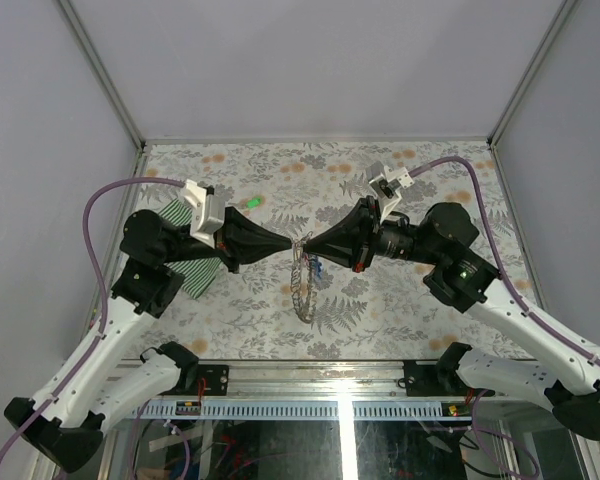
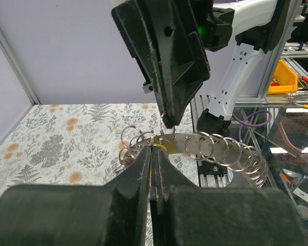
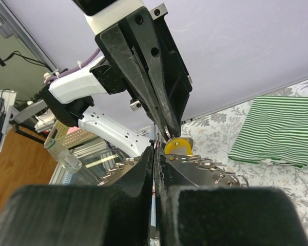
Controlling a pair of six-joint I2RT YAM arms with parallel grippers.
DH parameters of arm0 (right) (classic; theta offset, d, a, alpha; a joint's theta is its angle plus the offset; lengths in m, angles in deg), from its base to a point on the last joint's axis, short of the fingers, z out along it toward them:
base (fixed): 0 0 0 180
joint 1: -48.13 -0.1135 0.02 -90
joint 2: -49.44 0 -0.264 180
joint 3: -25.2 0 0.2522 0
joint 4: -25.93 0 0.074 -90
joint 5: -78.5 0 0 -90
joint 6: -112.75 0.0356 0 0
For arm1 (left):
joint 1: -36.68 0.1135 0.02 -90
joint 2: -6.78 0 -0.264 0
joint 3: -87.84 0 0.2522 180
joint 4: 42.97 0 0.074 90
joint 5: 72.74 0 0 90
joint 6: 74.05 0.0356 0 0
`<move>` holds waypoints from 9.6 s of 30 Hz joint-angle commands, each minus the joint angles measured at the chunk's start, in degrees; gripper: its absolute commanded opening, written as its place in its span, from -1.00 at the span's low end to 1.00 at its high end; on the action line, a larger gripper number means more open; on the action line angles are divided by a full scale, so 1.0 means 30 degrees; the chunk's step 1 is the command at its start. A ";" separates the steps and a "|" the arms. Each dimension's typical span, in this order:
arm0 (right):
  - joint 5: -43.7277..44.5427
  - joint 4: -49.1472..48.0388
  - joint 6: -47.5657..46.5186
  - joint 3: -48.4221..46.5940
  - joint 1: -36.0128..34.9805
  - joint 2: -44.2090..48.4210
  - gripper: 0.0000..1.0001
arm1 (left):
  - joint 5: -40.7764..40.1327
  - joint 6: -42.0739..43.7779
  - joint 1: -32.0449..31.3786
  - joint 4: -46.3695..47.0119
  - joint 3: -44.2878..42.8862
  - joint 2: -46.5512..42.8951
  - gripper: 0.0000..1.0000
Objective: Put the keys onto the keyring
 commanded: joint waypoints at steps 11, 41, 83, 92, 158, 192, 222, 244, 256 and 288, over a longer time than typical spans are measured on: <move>-0.0035 -0.4166 0.2503 0.0185 -0.0093 -0.0289 -1.00 | 0.1195 0.0209 0.0041 0.0491 -0.0206 -0.0492 -1.00; 0.0017 -0.3626 0.2640 0.0460 -0.0098 -0.0337 -1.00 | 0.1664 -0.0268 0.0044 0.0718 -0.0836 -0.0180 -1.00; 0.1451 -0.4261 0.2346 0.1182 -0.0101 0.0782 -1.00 | 0.3653 0.0506 0.0012 -0.1287 -0.1568 0.0565 -1.00; 0.1907 -0.4470 0.2308 0.1397 -0.0098 0.1047 -1.00 | 0.3853 0.0816 0.0011 -0.1731 -0.1760 0.0630 -1.00; 0.4570 -0.6862 0.3409 0.3288 -0.0087 0.1833 -1.00 | 0.1865 0.1904 -0.1274 -0.3006 -0.2098 0.1189 -0.66; 0.0212 -0.5619 -0.3194 0.3048 -0.0099 0.3134 -1.00 | 0.0874 -0.5924 -0.2052 0.6173 0.0019 0.1748 -0.22; 0.0309 -0.1616 -0.5595 0.1670 -0.0099 0.4034 -0.62 | 0.0977 -0.1386 -0.3190 -0.1174 -0.2275 0.2735 -1.00; -0.1277 0.8726 -0.9879 -0.3262 -0.0099 0.1168 -0.29 | 0.0986 0.2918 -0.3182 -0.7679 -0.5258 0.3712 -1.00; -0.1006 0.9355 -1.0138 -0.3455 -0.0102 0.0296 -0.39 | 0.1105 0.2871 -0.3202 -0.7686 -0.5472 0.3897 -1.00; -0.0430 0.8487 -1.0058 -0.2491 -0.0099 0.0525 -0.28 | 0.0961 0.2896 -0.3211 -0.7679 -0.5309 0.3922 -1.00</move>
